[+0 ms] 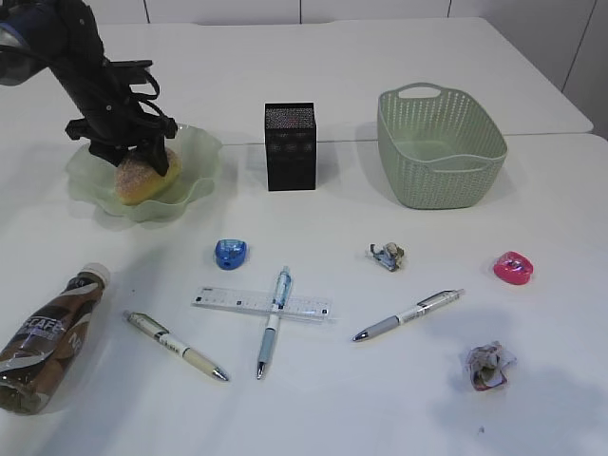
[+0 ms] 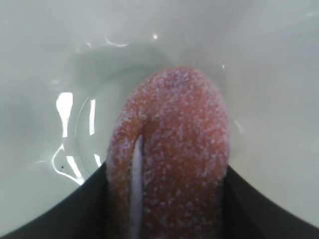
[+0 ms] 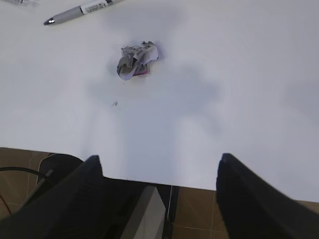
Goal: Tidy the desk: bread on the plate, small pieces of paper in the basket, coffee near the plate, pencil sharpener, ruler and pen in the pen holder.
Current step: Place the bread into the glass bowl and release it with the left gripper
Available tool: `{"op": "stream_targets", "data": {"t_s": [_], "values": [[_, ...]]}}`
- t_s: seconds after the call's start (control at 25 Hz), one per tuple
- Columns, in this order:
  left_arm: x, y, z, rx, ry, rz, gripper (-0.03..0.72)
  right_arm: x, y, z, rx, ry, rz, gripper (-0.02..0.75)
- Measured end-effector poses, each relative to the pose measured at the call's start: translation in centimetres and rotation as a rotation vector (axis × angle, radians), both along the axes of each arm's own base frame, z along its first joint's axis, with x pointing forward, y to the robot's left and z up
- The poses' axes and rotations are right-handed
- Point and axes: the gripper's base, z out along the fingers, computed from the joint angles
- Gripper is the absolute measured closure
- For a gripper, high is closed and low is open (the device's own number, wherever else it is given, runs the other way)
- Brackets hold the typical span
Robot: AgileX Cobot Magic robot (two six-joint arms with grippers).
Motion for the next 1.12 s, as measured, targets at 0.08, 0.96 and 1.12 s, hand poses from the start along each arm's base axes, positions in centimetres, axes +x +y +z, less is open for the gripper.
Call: {"op": "stream_targets", "data": {"t_s": [0.08,0.96,1.12], "values": [[0.0,0.0,0.0,-0.005,0.001,0.002,0.249,0.0,0.0,0.0,0.000,0.000,0.000,0.187],[-0.1,0.9,2.4,-0.029,-0.039,0.035,0.123,-0.1,0.0,0.0,-0.001,0.014,0.001,0.186],[-0.1,0.9,2.4,-0.042,-0.037,0.038,0.087,-0.3,0.0,-0.1,-0.002,0.031,0.003,0.186]]}}
